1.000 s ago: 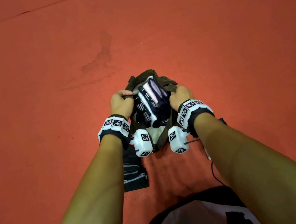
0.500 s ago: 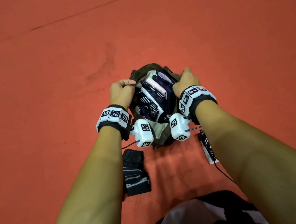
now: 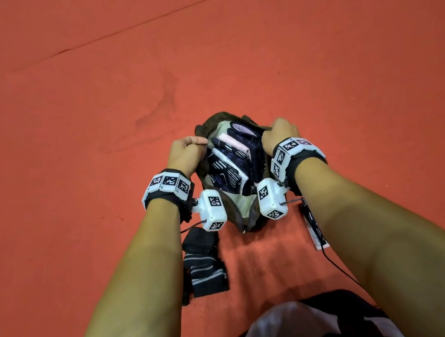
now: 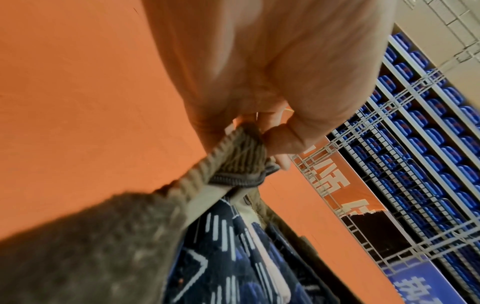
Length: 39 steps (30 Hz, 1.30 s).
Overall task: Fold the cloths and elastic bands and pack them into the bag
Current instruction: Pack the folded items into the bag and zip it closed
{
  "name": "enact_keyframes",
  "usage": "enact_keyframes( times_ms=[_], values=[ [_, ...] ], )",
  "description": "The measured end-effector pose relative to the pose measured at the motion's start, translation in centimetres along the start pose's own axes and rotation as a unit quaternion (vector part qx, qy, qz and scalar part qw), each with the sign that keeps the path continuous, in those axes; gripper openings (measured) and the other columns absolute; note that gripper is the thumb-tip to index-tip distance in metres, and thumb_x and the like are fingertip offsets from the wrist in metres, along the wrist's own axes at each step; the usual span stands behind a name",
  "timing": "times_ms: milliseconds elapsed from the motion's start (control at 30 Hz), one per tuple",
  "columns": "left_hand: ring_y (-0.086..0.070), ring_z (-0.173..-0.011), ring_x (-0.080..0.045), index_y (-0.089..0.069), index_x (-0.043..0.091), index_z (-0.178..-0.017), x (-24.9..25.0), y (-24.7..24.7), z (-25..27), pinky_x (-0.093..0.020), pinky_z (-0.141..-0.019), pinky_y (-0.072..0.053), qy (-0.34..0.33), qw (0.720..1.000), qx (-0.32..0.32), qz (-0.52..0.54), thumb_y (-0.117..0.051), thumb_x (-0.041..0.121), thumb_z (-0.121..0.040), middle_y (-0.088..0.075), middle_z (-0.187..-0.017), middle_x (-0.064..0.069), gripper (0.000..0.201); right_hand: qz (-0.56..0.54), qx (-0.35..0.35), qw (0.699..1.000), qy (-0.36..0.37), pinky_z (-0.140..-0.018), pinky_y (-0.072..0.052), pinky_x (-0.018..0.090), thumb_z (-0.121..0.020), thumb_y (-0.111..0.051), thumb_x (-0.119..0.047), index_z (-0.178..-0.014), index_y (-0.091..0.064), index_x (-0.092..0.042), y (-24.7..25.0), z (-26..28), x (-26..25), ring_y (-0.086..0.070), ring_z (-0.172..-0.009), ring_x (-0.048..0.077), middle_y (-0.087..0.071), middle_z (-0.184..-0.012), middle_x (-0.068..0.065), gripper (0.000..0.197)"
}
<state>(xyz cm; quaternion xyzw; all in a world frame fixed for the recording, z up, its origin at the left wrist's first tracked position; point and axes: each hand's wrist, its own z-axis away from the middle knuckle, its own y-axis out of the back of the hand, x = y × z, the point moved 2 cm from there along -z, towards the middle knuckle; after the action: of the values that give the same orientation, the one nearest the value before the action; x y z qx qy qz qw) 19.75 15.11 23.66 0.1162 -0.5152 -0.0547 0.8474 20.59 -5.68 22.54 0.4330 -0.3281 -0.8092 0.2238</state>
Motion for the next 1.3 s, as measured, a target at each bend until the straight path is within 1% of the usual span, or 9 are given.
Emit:
enact_keyframes(
  times_ms=[100,200,333,433,600,767,1067,1200,1300],
  values=[
    [-0.056,-0.065,-0.014,-0.067,0.011,-0.092,-1.5,-0.5,0.0,-0.019,-0.053,-0.046,0.029,0.999,-0.019,-0.026,-0.039,-0.01,-0.086,-0.072,-0.087,-0.006,0.036,-0.009,-0.013,1.0,-0.012,-0.063,-0.039,0.03,-0.096,-0.051,-0.014,-0.101,-0.065,0.001,-1.1,-0.1,1.6,-0.053,-0.075,0.031,-0.066,-0.1,0.019,0.021],
    [-0.051,-0.062,-0.013,-0.064,0.013,-0.113,-3.6,-1.1,0.0,-0.02,-0.052,-0.043,0.082,0.995,-0.03,-0.046,-0.045,0.001,-0.098,-0.061,-0.08,-0.005,0.026,-0.013,-0.025,0.999,-0.033,-0.064,-0.041,0.029,-0.099,-0.05,-0.018,-0.109,-0.069,-0.005,-2.4,0.1,3.4,-0.056,-0.076,0.029,-0.067,-0.096,0.015,0.026],
    [-0.061,-0.092,-0.023,-0.058,0.014,-0.134,-5.7,-1.6,-0.6,-0.032,-0.082,-0.052,0.078,0.99,-0.071,-0.088,-0.042,-0.002,-0.095,-0.065,-0.115,-0.011,0.046,-0.029,-0.017,0.999,-0.033,-0.073,-0.047,0.031,-0.101,-0.045,-0.027,-0.116,-0.067,-0.023,-3.7,-0.3,4.6,-0.061,-0.09,0.032,-0.066,-0.107,0.014,0.027],
    [-0.054,-0.117,-0.032,-0.059,0.014,-0.136,-5.4,-1.5,-0.9,-0.044,-0.101,-0.05,0.044,0.988,-0.069,-0.129,-0.039,-0.01,-0.085,-0.048,-0.136,-0.005,0.06,-0.026,-0.019,0.999,-0.041,-0.08,-0.044,0.032,-0.102,-0.041,-0.033,-0.125,-0.062,-0.026,-4.1,-1.0,4.7,-0.058,-0.106,0.035,-0.057,-0.12,0.016,0.032],
    [-0.048,-0.125,-0.026,-0.06,0.014,-0.134,-4.8,-1.5,-1.5,-0.047,-0.106,-0.046,-0.014,0.993,-0.055,-0.106,-0.041,-0.015,-0.081,-0.045,-0.131,0.002,0.064,-0.013,-0.01,0.999,-0.048,-0.091,-0.045,0.034,-0.101,-0.042,-0.028,-0.129,-0.061,-0.028,-4.7,-1.8,5.0,-0.053,-0.114,0.038,-0.044,-0.131,0.017,0.033],
    [-0.049,-0.117,-0.009,-0.063,0.005,-0.129,-3.1,-1.1,-2.7,-0.028,-0.11,-0.04,-0.091,0.996,-0.002,-0.016,-0.045,-0.017,-0.086,-0.053,-0.129,0.002,0.053,-0.061,0.038,0.997,-0.007,-0.094,-0.043,0.035,-0.099,-0.042,-0.016,-0.122,-0.064,-0.021,-4.3,-3.4,3.9,-0.052,-0.115,0.036,-0.054,-0.121,0.014,0.032],
    [-0.05,-0.114,-0.015,-0.069,0.009,-0.122,-3.8,-2.5,-4.8,-0.021,-0.092,-0.044,-0.046,0.997,-0.042,-0.039,-0.043,-0.02,-0.076,-0.054,-0.122,0.001,0.061,-0.007,-0.008,0.996,-0.094,-0.095,-0.048,0.047,-0.085,-0.056,-0.016,-0.132,-0.044,-0.009,-4.3,-5.3,3.2,-0.052,-0.115,0.039,-0.055,-0.123,0.018,0.049],
    [-0.049,-0.115,-0.013,-0.066,0.011,-0.127,-5.0,-2.4,-5.3,-0.007,-0.083,-0.044,-0.032,0.997,-0.041,-0.055,-0.048,-0.018,-0.077,-0.052,-0.124,0.003,0.06,0.011,-0.056,0.989,-0.138,-0.089,-0.049,0.045,-0.09,-0.055,-0.015,-0.131,-0.044,-0.007,-4.7,-5.3,4.3,-0.053,-0.114,0.041,-0.05,-0.126,0.02,0.044],
    [-0.051,-0.117,-0.015,-0.068,0.013,-0.125,-5.7,-2.3,-5.3,-0.02,-0.096,-0.047,-0.033,0.998,-0.034,-0.048,-0.052,-0.016,-0.08,-0.053,-0.123,0.005,0.055,-0.012,-0.076,0.99,-0.116,-0.072,-0.045,0.037,-0.091,-0.05,-0.013,-0.126,-0.046,-0.006,-5.3,-5.0,4.8,-0.059,-0.1,0.036,-0.056,-0.119,0.018,0.036]
  ],
)
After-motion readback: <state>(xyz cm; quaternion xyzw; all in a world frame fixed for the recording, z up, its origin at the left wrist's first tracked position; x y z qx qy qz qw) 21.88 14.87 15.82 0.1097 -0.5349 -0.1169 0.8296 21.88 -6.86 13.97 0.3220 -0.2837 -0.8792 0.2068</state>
